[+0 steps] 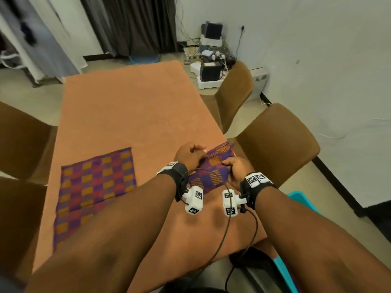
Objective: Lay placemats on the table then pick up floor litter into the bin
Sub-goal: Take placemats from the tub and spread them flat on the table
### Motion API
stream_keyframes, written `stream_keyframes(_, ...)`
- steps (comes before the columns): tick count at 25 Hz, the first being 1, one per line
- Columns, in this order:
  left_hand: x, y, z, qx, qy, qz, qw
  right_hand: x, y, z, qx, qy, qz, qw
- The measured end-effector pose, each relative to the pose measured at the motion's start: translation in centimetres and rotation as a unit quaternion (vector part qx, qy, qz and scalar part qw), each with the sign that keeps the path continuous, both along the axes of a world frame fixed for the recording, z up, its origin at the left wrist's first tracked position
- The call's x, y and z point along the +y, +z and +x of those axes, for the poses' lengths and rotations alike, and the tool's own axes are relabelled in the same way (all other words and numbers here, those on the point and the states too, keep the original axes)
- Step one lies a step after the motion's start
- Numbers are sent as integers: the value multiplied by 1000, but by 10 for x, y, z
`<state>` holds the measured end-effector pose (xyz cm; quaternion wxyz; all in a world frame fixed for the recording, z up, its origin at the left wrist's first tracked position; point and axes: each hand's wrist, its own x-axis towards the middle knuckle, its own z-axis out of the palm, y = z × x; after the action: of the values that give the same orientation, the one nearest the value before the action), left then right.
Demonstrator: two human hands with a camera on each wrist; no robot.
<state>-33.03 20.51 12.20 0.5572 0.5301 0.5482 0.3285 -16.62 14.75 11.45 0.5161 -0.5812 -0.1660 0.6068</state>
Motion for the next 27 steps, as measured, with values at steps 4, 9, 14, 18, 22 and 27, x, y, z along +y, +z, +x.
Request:
stream_keyframes(4,-5,-44,-37,68,-41,-35,996,28,-11,-22,9,-29,-39,999)
stream_keyframes(9,3,-59,-52,30,25,-46,998,63,-39,-19,-52,72,-64,994)
stream_keyframes(14,8,-60,-47,117,83,-10,990,78,-68,13,-156,161,-67,972)
stream_keyframes(18,12,-76,-43,131,150,-91,976,86,-97,44,-152,179,-75,969)
stream_keyframes(22,-12,-64,-22,350,-20,52,935,82,-123,57,-203,234,-85,947)
stream_keyframes(27,-33,-83,-5,441,-309,91,838,78,-142,60,-305,335,-22,891)
